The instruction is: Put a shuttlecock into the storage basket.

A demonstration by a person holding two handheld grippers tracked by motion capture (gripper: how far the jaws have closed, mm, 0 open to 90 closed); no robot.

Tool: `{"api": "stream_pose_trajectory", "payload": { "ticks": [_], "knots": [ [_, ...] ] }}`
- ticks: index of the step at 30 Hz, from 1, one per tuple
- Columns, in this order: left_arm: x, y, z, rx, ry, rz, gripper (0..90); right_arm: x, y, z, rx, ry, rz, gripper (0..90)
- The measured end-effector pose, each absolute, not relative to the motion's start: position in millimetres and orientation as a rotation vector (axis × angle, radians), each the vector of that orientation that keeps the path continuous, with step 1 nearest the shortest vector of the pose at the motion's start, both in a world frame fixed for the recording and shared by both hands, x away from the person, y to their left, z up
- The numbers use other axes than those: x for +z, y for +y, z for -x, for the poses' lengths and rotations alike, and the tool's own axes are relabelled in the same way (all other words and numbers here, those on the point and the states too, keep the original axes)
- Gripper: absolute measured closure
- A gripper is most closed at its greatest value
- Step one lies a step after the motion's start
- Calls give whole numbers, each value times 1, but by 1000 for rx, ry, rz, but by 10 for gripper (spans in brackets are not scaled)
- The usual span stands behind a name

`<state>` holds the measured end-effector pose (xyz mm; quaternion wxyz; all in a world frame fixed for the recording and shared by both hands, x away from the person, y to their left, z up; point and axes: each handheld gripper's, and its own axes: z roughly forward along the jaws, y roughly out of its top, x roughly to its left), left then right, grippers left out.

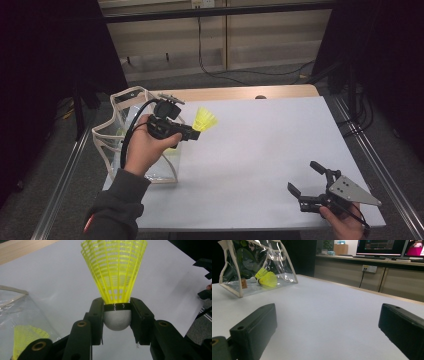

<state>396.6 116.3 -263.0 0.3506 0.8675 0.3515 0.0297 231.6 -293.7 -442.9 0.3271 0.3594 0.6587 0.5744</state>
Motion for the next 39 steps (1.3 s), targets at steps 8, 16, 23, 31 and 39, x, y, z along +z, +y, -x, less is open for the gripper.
{"api": "stream_pose_trajectory", "payload": {
  "ticks": [8,16,23,31,39],
  "knots": [
    [-256,122,-397,85,918,-2235,651,-443,-294,-232,1504,1726,-939,16],
    [-248,126,-397,99,918,-2228,651,-443,-293,-231,1505,1726,-939,16],
    [-241,130,-397,109,924,-2216,651,-443,-293,-232,1506,1726,-939,16],
    [-233,133,-398,117,934,-2212,651,-443,-293,-232,1505,1725,-939,16],
    [-227,140,-399,127,940,-2209,651,-443,-293,-231,1507,1725,-939,16]
  ]
}}
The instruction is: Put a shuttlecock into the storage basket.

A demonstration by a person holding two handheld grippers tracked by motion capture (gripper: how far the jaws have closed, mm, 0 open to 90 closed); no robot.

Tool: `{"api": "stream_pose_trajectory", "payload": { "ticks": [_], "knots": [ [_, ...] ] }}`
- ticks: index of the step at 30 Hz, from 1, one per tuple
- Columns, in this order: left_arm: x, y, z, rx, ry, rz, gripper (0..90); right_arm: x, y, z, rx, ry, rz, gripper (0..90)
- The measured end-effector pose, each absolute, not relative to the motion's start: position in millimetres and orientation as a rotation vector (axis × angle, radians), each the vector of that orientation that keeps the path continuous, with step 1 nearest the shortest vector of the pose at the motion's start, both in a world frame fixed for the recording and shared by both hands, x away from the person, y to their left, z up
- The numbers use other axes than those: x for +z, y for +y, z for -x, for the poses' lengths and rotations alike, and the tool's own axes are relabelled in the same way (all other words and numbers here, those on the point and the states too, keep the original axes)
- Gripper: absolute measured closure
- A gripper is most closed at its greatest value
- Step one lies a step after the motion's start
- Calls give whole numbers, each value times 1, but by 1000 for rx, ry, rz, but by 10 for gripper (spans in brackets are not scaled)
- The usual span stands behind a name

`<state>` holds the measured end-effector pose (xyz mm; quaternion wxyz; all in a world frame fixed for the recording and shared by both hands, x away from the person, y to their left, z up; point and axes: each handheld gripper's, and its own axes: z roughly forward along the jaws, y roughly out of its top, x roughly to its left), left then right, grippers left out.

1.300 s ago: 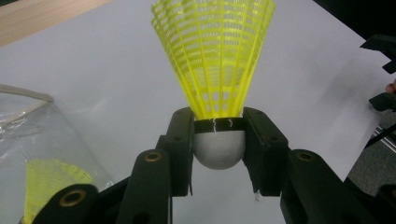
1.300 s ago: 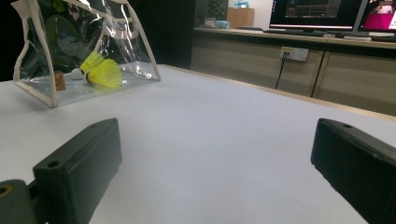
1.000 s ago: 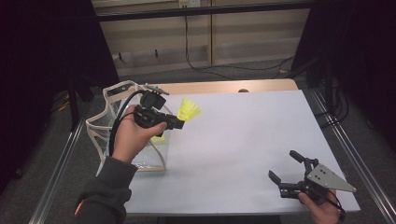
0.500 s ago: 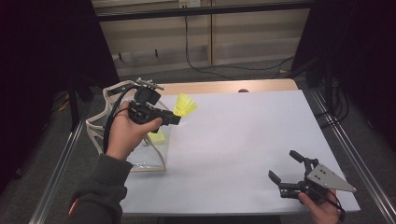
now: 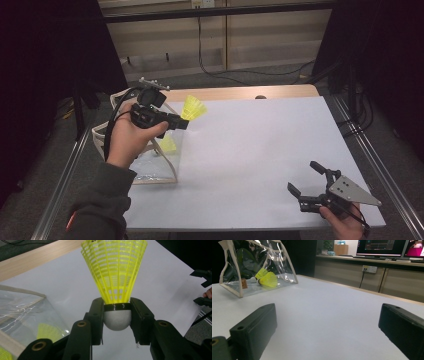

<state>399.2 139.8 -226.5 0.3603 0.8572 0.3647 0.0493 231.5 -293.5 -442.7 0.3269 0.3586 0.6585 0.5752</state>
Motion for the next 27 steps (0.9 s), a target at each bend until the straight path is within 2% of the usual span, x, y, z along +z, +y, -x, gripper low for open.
{"api": "stream_pose_trajectory", "payload": {
  "ticks": [27],
  "knots": [
    [-212,159,-399,159,971,-2186,651,-443,-293,-231,1507,1724,-941,16]
  ]
}}
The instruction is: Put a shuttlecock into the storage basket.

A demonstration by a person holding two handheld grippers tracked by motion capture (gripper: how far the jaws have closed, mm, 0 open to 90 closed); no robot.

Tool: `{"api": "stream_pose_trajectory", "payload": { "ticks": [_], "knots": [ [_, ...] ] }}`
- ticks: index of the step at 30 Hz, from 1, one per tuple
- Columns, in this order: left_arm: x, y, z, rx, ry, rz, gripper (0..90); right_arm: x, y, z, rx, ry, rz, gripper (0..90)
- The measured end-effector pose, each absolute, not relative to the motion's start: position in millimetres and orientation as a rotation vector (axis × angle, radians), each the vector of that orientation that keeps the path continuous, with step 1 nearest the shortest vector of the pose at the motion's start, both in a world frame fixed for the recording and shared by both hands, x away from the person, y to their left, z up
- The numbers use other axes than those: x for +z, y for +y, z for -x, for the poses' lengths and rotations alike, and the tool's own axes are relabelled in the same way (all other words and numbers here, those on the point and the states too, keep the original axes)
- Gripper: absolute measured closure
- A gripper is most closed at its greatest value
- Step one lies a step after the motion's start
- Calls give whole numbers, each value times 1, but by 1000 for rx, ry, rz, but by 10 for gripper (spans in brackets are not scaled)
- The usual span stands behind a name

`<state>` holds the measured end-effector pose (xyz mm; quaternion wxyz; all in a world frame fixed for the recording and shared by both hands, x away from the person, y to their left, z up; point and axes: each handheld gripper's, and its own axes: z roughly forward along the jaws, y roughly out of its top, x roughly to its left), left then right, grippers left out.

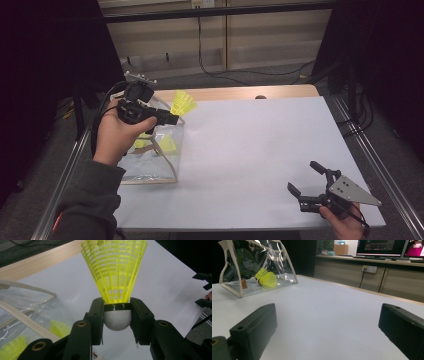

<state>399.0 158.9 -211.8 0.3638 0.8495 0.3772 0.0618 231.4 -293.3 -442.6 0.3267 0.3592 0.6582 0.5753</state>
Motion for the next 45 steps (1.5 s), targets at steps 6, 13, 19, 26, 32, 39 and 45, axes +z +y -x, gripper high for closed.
{"api": "stream_pose_trajectory", "payload": {
  "ticks": [6,13,19,26,32,39,45],
  "knots": [
    [-209,164,-400,168,978,-2184,651,-442,-293,-231,1508,1724,-939,16],
    [-207,170,-401,181,981,-2184,651,-443,-293,-231,1507,1725,-940,16],
    [-205,175,-401,186,996,-2174,651,-443,-293,-231,1507,1725,-936,16],
    [-203,179,-401,195,992,-2179,651,-443,-293,-232,1508,1723,-935,16],
    [-201,183,-401,201,1001,-2175,651,-443,-293,-231,1508,1724,-938,16],
    [-199,188,-400,205,1009,-2173,651,-442,-293,-231,1508,1724,-939,16],
    [-198,193,-401,210,1019,-2167,651,-442,-293,-231,1508,1725,-938,16]
  ]
}}
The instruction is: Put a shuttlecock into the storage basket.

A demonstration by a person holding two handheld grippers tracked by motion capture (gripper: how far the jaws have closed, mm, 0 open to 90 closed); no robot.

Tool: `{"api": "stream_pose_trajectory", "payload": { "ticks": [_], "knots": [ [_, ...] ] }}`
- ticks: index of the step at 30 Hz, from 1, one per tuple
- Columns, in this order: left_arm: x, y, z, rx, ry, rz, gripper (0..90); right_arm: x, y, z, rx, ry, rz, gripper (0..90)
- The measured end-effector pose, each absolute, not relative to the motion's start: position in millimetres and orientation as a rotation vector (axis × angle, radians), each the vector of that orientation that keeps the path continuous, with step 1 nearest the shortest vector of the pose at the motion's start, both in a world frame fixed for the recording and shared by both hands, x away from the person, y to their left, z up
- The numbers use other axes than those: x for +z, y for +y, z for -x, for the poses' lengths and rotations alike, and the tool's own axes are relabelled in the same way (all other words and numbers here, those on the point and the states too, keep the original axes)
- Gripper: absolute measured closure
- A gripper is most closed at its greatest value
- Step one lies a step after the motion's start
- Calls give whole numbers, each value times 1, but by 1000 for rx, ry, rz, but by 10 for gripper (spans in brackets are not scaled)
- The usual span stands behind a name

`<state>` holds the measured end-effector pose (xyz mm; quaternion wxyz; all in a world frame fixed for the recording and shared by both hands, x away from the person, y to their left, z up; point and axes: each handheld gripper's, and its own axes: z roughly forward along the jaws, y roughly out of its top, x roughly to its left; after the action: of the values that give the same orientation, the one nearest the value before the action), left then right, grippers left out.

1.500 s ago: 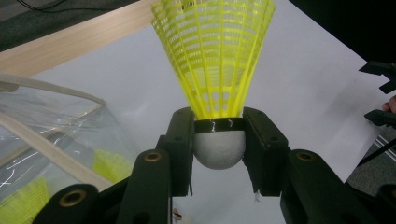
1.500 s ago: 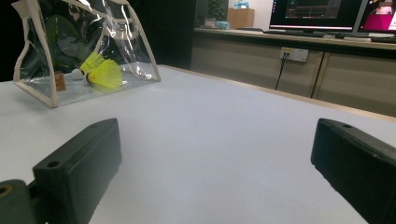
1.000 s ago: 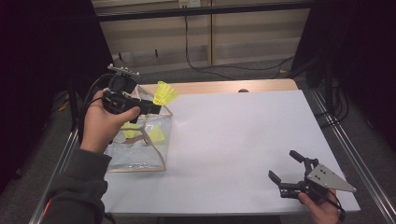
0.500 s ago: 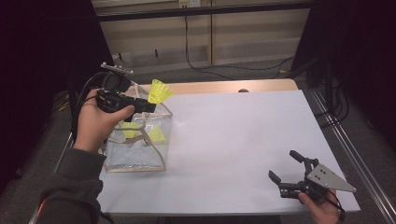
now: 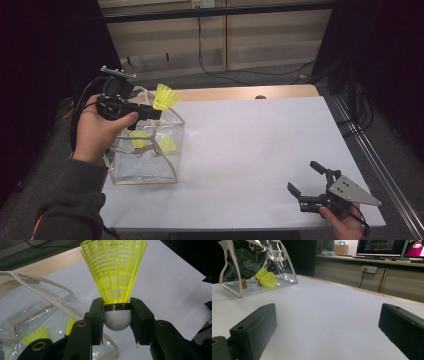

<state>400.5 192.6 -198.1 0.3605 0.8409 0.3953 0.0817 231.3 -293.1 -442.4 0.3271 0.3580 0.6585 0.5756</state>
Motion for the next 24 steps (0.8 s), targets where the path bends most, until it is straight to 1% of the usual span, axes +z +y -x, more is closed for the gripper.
{"api": "stream_pose_trajectory", "payload": {
  "ticks": [24],
  "knots": [
    [-199,207,-402,245,1060,-2158,651,-442,-293,-231,1507,1722,-941,16]
  ]
}}
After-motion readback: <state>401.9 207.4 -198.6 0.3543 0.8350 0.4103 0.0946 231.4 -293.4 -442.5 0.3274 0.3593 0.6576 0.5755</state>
